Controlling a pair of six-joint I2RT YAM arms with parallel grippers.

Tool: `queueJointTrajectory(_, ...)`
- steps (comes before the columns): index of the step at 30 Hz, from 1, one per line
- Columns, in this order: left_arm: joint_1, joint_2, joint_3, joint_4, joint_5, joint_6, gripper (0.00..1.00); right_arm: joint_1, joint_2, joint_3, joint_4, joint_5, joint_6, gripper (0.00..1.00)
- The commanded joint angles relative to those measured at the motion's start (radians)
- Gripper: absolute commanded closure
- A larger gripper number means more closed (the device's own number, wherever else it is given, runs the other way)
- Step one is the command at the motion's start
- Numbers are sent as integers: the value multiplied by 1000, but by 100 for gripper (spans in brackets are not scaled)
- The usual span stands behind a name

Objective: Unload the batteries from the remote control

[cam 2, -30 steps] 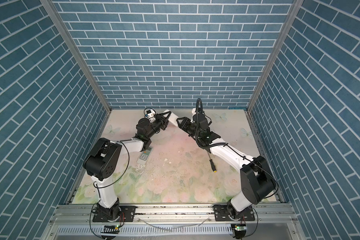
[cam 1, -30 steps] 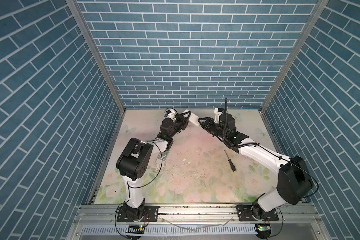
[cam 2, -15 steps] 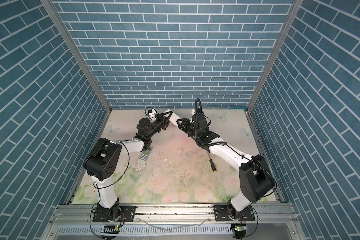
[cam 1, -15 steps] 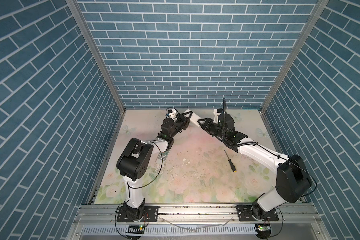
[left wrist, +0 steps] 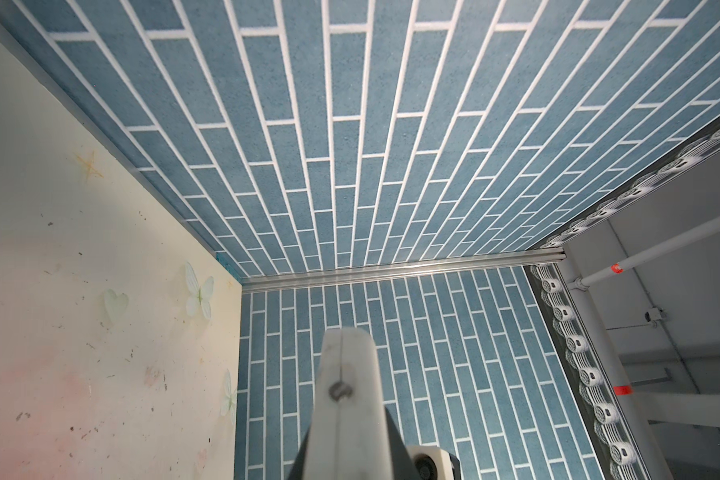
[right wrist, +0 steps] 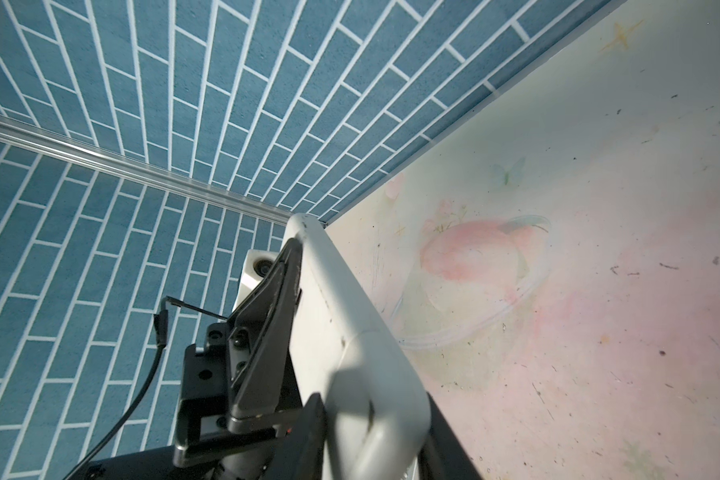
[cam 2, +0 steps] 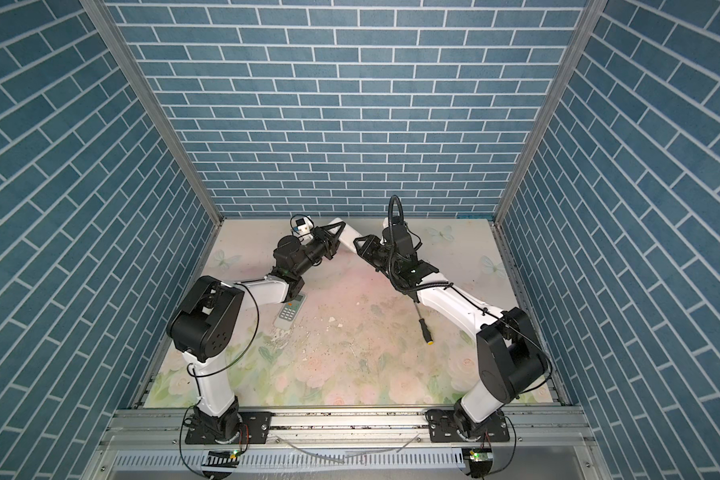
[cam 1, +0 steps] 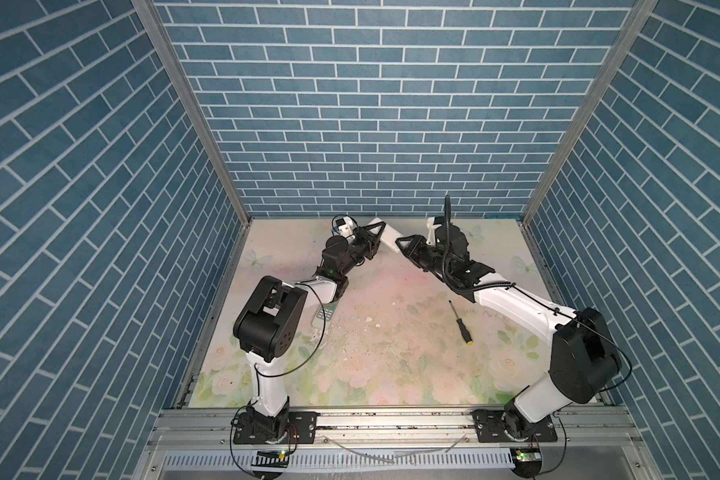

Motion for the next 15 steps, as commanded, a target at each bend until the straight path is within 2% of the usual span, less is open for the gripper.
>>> queueJointTrajectory(1, -10, -5, 27, 33, 20, 16, 100, 5, -7, 36, -2, 4, 12, 64)
queueJointTrajectory(10, -9, -10, 30, 31, 18, 19, 100, 5, -25, 20, -9, 14, 15, 73)
queueJointTrajectory(15, -11, -16, 29, 28, 18, 23, 100, 5, -18, 27, -8, 4, 16, 73)
